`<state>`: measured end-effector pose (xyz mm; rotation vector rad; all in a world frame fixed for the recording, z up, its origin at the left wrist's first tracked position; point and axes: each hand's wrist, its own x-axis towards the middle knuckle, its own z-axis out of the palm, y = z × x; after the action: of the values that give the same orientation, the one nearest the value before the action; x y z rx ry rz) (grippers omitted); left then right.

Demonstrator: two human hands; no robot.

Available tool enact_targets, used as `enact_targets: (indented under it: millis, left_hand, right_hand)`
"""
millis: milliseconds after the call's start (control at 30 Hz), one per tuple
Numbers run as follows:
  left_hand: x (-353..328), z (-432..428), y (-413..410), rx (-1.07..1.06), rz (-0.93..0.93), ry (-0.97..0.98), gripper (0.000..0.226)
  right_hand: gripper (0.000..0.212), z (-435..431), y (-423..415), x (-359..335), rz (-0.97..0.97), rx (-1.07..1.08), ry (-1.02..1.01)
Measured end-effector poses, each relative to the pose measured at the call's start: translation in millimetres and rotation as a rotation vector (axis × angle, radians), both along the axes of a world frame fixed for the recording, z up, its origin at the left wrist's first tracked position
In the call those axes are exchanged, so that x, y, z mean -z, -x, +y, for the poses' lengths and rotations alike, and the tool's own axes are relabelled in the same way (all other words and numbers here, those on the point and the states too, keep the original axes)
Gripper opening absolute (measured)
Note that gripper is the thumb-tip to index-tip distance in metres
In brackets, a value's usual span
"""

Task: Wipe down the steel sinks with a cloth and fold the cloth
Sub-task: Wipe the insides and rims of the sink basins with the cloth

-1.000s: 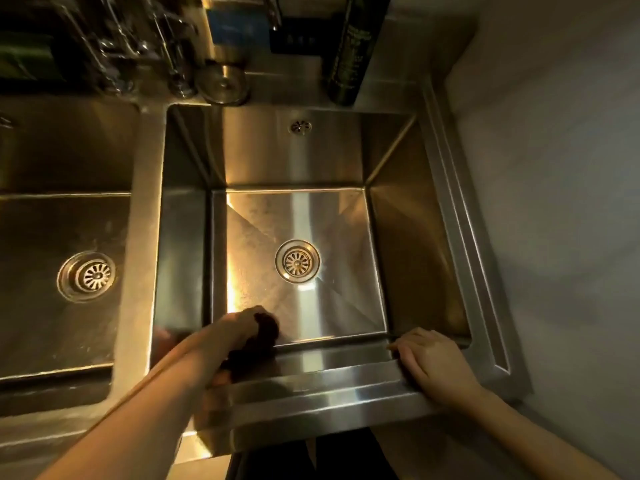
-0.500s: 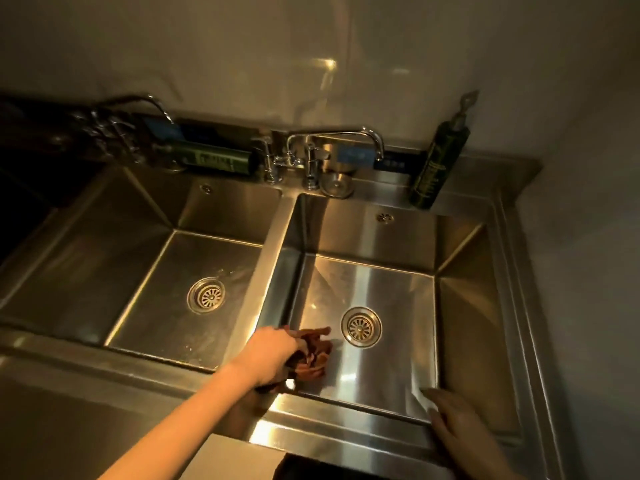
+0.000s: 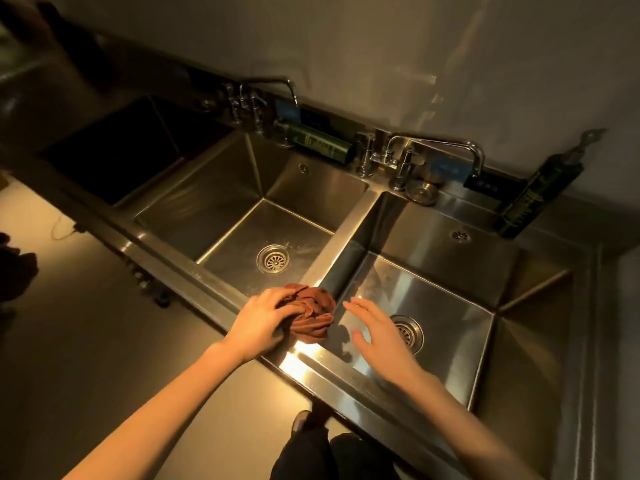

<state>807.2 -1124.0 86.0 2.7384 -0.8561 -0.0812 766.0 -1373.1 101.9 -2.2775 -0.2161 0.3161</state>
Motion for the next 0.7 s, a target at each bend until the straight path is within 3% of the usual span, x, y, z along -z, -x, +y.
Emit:
enact_targets:
  millis: [167,400,500,600,700]
  left_hand:
    - [11.8,13.5,7.6,-0.218,0.115,0.114,0.051]
    - [20.0,71.1,-3.0,0.005,0.151,0.086,0.068]
    - [29.8,112.4,-19.2,0.089,0.119,-0.043,0.075]
    - [41.9,149.6,-37.5,0.168,0.102,-0.171,0.083]
    - [50.4,170.6,-59.1,0.267,0.079,-0.191,0.086]
  right_hand:
    - [0.049,47.9,-19.9,3.4,0.057,-0.031,-0.014]
    - [0.062,99.6,-40.1,23.8,0.177,-0.01,0.063]
    - [0.078,128.3,-37.6,31.6,0.232,-0.014,0.281]
    - [0.081,162.3,-29.1,32.5,0.114,0.101,0.525]
    - [0.066,182.7,-20.7,37.4,0.006,0.26,0.566]
